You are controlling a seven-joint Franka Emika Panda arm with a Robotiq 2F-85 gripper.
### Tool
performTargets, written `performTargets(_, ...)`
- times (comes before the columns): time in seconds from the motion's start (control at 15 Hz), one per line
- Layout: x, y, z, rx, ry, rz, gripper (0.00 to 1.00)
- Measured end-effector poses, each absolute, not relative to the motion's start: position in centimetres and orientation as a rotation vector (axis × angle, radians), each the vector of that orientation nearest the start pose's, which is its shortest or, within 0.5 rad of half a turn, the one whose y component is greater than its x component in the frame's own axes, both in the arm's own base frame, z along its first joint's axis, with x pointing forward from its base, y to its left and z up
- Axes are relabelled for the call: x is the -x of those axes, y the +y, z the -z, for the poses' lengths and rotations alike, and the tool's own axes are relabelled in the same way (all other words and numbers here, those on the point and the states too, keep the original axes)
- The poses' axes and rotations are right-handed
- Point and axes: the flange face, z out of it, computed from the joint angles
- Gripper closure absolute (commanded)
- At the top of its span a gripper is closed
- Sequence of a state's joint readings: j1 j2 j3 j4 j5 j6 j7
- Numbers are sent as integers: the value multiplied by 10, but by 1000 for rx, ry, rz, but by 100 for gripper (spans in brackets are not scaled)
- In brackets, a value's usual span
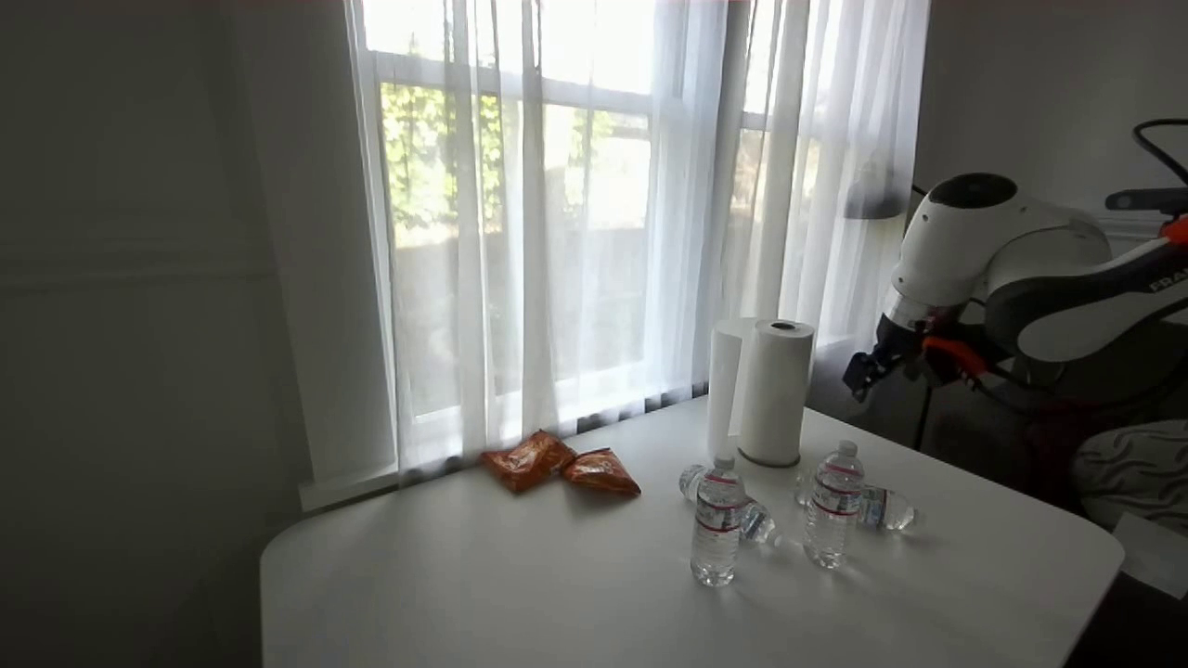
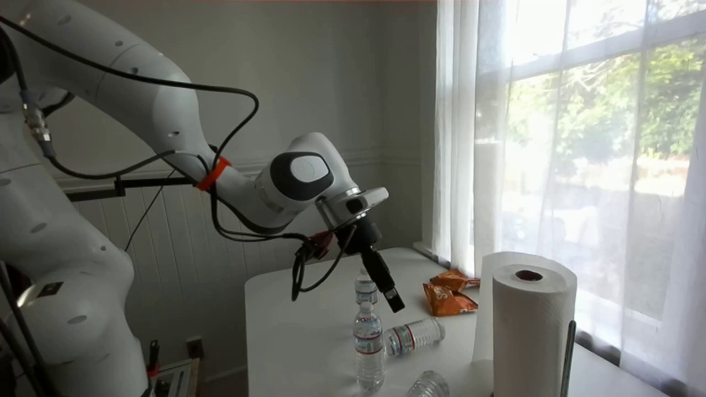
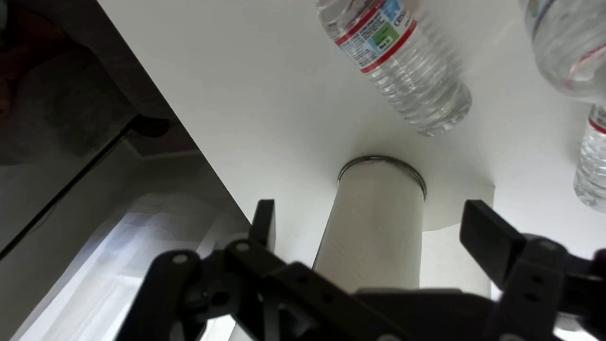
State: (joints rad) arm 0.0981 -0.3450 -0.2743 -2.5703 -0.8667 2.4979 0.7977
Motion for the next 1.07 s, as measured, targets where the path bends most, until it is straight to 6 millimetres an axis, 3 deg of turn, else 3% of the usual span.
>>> performTargets(0.27,-434,-104,-421,3480,391,640,0)
performTargets(0.53,-429,-130,-421,3498,205,519,0)
performTargets(1.07,-429,-133,-416,3498,172,484,0)
